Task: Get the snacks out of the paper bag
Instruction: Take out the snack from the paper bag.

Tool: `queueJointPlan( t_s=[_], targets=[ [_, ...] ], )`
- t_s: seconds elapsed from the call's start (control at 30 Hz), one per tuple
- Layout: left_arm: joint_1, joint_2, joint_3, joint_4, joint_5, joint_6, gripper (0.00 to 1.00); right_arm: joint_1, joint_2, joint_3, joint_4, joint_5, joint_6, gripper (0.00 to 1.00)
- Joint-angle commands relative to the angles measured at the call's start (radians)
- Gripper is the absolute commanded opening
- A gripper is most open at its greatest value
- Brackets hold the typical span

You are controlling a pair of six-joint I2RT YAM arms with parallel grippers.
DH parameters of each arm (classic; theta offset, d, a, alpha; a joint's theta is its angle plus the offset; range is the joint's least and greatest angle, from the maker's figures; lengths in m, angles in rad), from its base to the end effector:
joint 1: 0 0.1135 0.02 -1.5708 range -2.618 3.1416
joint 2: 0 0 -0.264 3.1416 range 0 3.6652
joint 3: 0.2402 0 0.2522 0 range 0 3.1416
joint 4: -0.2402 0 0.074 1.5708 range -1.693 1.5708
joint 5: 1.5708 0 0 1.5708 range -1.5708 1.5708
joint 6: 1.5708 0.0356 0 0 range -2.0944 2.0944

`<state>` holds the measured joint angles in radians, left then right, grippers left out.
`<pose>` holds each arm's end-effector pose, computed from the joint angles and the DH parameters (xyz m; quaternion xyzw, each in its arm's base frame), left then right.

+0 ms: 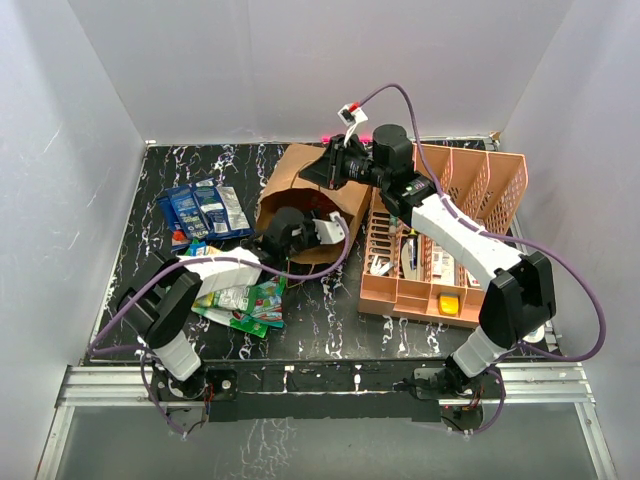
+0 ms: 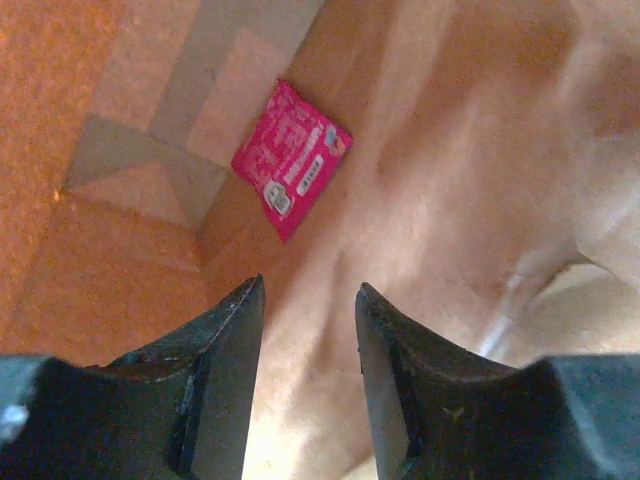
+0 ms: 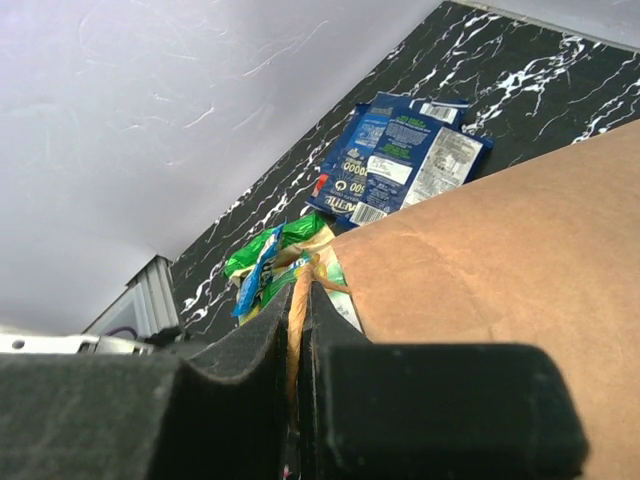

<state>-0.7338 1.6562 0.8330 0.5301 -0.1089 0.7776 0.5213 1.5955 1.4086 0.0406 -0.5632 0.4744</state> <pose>0.2683 -0.2367 0.2061 0.5261 0.6056 0.0567 0.5943 0.3212 0.2064 0.3757 -0.1986 0.7226 0.4846 0.4511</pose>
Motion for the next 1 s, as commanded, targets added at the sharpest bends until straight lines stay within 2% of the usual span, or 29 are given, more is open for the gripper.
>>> queueJointPlan(
  t_s=[0.0,0.13,0.2,0.3,0.4,0.47,0.53,0.6,0.77,0.83,0.97],
  targets=[
    [0.08,0.0,0.118,-0.107,0.283,0.044,0.43,0.0,-0.051,0.073,0.0,-0.048,0.01,0.07],
    [0.101,0.023,0.113,-0.124,0.369,0.127,0.52,0.0,-0.051,0.088,-0.01,-0.065,0.013,0.07],
    [0.101,0.038,0.099,-0.104,0.384,0.188,0.53,0.0,-0.053,0.09,-0.008,-0.07,0.016,0.07],
    [0.1,0.069,0.059,0.018,0.373,0.202,0.51,0.0,-0.051,0.091,0.001,-0.075,0.029,0.07],
    [0.1,0.099,0.061,0.026,0.378,0.222,0.49,0.0,-0.049,0.095,0.005,-0.087,0.04,0.07],
    [0.1,0.116,0.076,0.032,0.381,0.18,0.49,0.0,-0.05,0.099,0.001,-0.09,0.044,0.07],
    [0.099,0.132,0.109,0.053,0.354,0.074,0.52,-0.001,-0.054,0.097,-0.004,-0.087,0.043,0.07],
    [0.099,0.151,0.117,0.1,0.305,-0.033,0.55,-0.001,-0.062,0.091,-0.005,-0.079,0.043,0.07],
    [0.093,0.235,0.154,0.138,0.146,-0.156,0.67,0.0,-0.068,0.086,-0.004,-0.076,0.045,0.07],
    [0.09,0.266,0.158,0.2,0.062,-0.207,0.72,0.0,-0.065,0.088,-0.004,-0.077,0.048,0.07],
    [0.081,0.318,0.211,0.2,-0.03,-0.359,0.69,0.0,-0.063,0.091,-0.003,-0.077,0.052,0.07]
  ],
)
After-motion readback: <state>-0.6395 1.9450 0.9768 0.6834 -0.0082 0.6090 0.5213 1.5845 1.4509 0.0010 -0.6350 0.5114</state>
